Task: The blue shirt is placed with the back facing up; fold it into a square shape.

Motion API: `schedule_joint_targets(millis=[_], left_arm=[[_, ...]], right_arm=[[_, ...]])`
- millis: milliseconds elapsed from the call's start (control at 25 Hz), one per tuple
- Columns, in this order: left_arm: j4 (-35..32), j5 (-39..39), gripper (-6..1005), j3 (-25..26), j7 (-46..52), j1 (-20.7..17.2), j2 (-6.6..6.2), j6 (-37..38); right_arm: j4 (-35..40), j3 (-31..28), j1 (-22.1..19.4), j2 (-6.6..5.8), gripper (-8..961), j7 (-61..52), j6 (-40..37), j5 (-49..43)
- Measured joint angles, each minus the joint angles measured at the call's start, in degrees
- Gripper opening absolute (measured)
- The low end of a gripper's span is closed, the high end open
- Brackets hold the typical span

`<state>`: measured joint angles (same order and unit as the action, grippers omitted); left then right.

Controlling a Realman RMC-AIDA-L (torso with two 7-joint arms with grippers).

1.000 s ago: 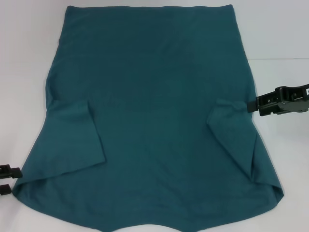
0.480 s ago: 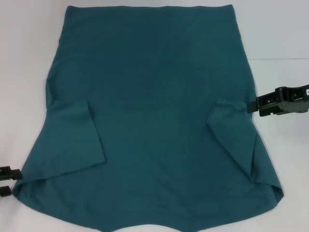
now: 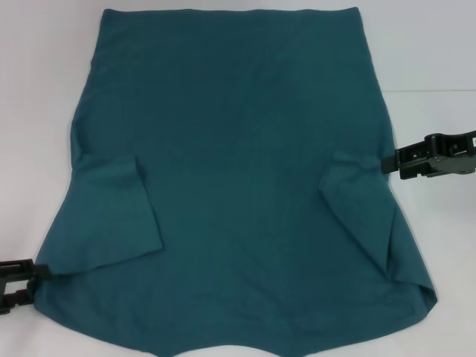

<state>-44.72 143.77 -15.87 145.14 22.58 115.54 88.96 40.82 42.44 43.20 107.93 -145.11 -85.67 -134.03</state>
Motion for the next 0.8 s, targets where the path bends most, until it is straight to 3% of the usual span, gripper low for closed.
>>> schedule_joint_targets(millis=[800], left_arm=[[2.0,-0.1,588,-2.1,-0.3,3.0,0.32,0.6]], right_arm=[[0.1,-0.9,0.0,0.0,549,0.7,0.1,0.0]])
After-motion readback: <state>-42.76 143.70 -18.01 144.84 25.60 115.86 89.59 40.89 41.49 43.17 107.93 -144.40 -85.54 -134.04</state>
